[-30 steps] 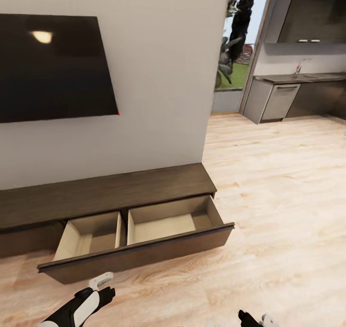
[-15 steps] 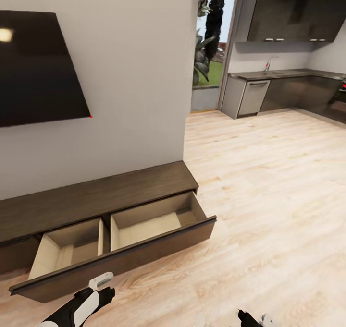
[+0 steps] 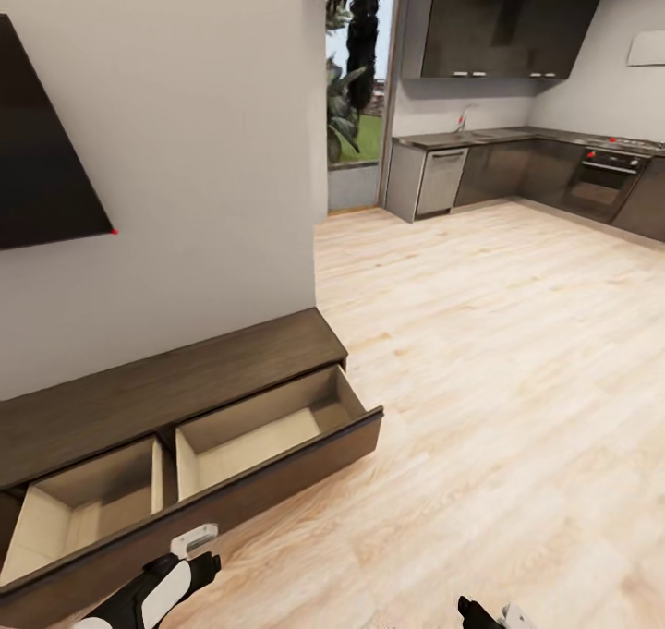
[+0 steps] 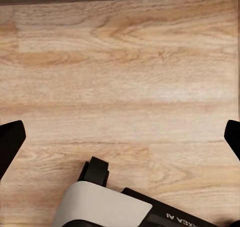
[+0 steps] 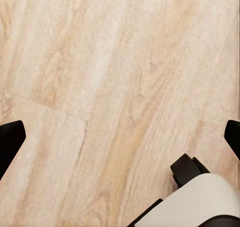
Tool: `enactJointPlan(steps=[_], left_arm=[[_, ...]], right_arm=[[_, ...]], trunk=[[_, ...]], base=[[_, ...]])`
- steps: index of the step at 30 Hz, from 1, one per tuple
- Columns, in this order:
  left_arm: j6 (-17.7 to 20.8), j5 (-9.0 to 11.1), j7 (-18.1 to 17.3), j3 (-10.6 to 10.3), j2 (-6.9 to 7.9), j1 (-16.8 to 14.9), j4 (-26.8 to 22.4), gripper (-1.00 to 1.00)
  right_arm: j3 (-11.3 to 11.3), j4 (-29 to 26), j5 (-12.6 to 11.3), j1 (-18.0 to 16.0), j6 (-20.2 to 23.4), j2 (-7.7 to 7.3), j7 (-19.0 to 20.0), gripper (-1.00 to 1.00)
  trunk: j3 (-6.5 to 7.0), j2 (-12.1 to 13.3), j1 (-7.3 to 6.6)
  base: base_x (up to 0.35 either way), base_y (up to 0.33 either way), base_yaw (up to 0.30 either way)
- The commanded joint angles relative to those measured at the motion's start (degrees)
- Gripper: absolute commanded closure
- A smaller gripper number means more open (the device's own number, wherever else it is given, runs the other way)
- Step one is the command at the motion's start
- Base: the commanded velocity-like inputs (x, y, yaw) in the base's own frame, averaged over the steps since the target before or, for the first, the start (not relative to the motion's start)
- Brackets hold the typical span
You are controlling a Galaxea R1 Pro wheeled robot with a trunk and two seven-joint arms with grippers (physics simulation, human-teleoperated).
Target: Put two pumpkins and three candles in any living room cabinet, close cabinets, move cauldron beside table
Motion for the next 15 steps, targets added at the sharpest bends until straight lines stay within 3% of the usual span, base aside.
enactJointPlan(steps=[1, 8, 15], left_arm=[[0.18, 0.51, 0.68, -0.47, 0.09, -0.02, -0.21, -1.00], [0.29, 0.85, 1.32, -0.97, 0.07, -0.04, 0.04, -1.00], [0.34, 0.67, 1.42, -0.98, 0.38, -0.12, 4.73, -1.00]], right_arm=[[0.51, -0.05, -0.44, -0.03, -0.16, -0.02, -0.31, -1.00], [0.55, 0.00, -0.44, -0.03, -0.16, -0.02, -0.33, -1.00], [0.56, 0.04, -0.36, -0.03, -0.16, -0.02, -0.50, -1.00]], trunk=[[-0.07, -0.03, 0.00], [-0.22, -0.03, 0.00], [-0.36, -0.03, 0.00]], base=[[0.000, 0.000, -0.276], [0.000, 0.000, -0.276], [0.000, 0.000, -0.276]])
